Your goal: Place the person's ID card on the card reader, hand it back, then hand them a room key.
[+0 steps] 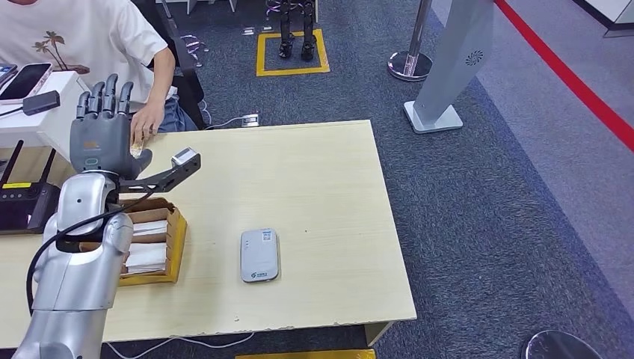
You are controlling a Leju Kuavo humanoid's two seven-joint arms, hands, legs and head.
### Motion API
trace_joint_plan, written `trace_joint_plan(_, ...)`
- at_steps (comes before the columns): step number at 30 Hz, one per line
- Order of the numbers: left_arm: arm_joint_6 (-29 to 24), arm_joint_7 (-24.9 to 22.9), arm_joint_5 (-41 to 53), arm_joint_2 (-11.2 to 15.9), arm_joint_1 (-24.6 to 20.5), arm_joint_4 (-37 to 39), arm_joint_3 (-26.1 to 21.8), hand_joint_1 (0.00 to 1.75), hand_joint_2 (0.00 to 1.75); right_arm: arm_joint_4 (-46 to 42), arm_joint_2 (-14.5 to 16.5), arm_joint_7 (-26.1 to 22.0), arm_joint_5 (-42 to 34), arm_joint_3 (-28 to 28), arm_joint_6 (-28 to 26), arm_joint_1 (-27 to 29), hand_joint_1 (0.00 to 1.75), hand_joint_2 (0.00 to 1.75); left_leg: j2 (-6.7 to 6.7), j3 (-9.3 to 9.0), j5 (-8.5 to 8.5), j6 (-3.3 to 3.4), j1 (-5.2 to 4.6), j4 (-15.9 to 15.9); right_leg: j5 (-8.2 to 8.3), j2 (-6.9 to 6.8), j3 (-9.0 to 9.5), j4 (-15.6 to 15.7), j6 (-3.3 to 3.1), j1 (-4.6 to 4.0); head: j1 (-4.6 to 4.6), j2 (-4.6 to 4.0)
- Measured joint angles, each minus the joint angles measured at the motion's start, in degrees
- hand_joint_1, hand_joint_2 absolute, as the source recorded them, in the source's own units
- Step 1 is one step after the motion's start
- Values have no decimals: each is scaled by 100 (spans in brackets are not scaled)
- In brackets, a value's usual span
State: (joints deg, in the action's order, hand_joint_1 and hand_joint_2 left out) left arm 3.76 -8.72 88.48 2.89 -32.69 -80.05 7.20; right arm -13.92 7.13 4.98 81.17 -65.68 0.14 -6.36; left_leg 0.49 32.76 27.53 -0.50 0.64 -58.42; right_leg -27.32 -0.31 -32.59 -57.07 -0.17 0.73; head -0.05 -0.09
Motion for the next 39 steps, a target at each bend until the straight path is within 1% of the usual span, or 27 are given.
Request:
trace_joint_plan(4,90,236,0,-131,455,-322,184,0,175,0,0,20,-69,-70,-25,3,0,0,1,1,2,1,0,0,-2,0,0,1,2,0,1,0)
trace_joint_plan(7,103,294,-1,-198,678,-486,277,0,175,0,0,20,-72,-113,-37,2,0,0,1,1,3,2,0,0,-2,0,0,1,3,0,1,0)
trace_joint_plan(14,105,315,-3,-211,724,-526,295,0,175,0,0,20,-76,-126,-42,3,0,0,1,1,3,2,1,0,-2,0,0,1,3,0,1,0)
trace_joint_plan(17,104,384,-19,-229,836,-643,329,0,175,0,0,20,-110,-143,-52,5,0,0,1,0,3,2,1,0,-2,0,0,1,2,0,0,0)
trace_joint_plan(21,131,526,-161,-277,1521,-1327,526,0,175,0,0,41,-224,-224,-86,6,0,0,0,1,4,2,1,0,-3,0,0,1,3,0,0,0)
trace_joint_plan(23,190,526,-213,-273,1727,-1498,573,0,175,0,0,60,-265,-260,-91,8,0,0,1,1,4,2,0,0,-3,0,0,1,3,0,0,0)
trace_joint_plan(27,312,483,-261,-226,1993,-1664,641,0,175,-2,0,73,-297,-303,-103,8,0,0,1,1,4,2,1,1,-3,-1,0,1,3,0,0,0)
trace_joint_plan(34,464,379,-381,-77,2612,-2018,658,0,175,-2,0,79,-368,-350,-150,19,0,0,1,1,4,2,1,2,-6,-1,-1,1,2,-1,-1,0)
trace_joint_plan(39,479,336,-417,-20,2904,-2210,689,0,175,-2,0,78,-375,-358,-166,20,0,0,1,2,5,4,1,2,-6,-1,1,1,2,0,0,0)
